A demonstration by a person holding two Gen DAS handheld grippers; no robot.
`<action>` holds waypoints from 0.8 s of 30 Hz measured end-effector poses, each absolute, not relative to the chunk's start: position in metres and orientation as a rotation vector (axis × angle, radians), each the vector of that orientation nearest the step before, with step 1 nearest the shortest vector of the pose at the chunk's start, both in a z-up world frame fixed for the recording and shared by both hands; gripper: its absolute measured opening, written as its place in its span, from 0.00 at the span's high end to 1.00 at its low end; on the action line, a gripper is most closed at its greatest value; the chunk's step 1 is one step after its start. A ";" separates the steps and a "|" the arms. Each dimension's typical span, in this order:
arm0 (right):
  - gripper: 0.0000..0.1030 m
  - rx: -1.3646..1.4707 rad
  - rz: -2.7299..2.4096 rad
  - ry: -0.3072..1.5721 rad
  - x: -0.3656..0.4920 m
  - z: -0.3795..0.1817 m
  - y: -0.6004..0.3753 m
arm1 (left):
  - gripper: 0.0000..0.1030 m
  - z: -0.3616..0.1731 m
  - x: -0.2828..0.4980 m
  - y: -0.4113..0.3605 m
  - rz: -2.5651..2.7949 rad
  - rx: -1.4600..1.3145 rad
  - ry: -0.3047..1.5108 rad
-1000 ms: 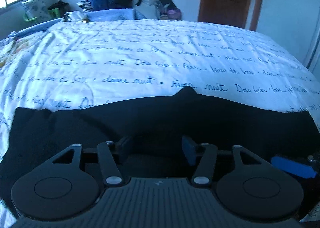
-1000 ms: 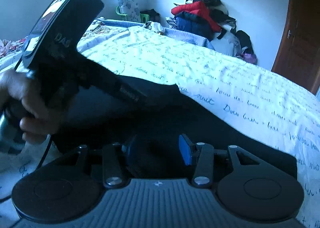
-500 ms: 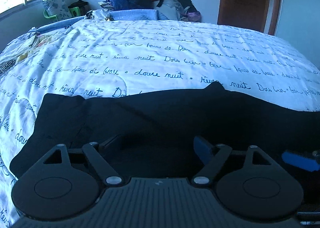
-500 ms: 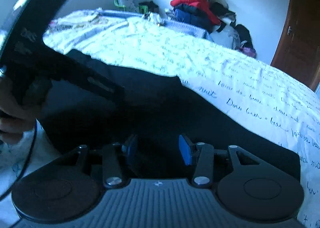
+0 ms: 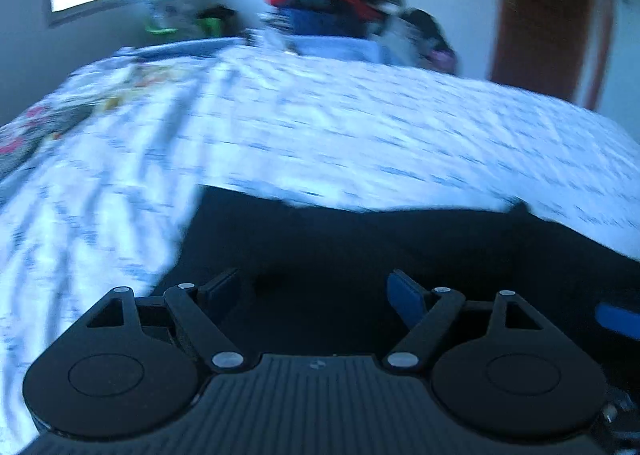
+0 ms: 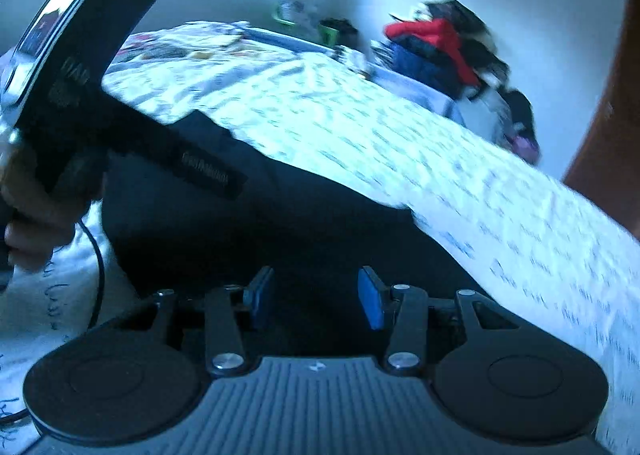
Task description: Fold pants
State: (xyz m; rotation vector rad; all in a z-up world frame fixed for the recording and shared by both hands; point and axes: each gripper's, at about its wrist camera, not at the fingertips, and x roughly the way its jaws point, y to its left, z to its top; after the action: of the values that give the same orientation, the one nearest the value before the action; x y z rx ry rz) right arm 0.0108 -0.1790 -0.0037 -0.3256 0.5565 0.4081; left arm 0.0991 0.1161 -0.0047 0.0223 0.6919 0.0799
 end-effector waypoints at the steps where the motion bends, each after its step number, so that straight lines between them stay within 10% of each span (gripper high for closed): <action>1: 0.56 -0.339 0.423 0.552 0.011 -0.004 -0.173 | 0.21 -0.003 0.099 0.127 0.110 0.011 0.686; 6: 0.56 -0.378 0.520 0.534 0.016 -0.002 -0.141 | 0.32 -0.010 0.106 0.172 0.178 -0.040 0.764; 24: 0.56 -0.684 0.732 0.422 0.000 -0.021 -0.027 | 0.24 0.007 0.070 0.261 0.116 -0.369 0.810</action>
State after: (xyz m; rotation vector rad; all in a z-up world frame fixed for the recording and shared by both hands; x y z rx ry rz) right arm 0.0001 -0.0265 -0.0212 -0.6839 0.4216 0.7318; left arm 0.0700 0.2613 0.0073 -0.3685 0.8101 0.1159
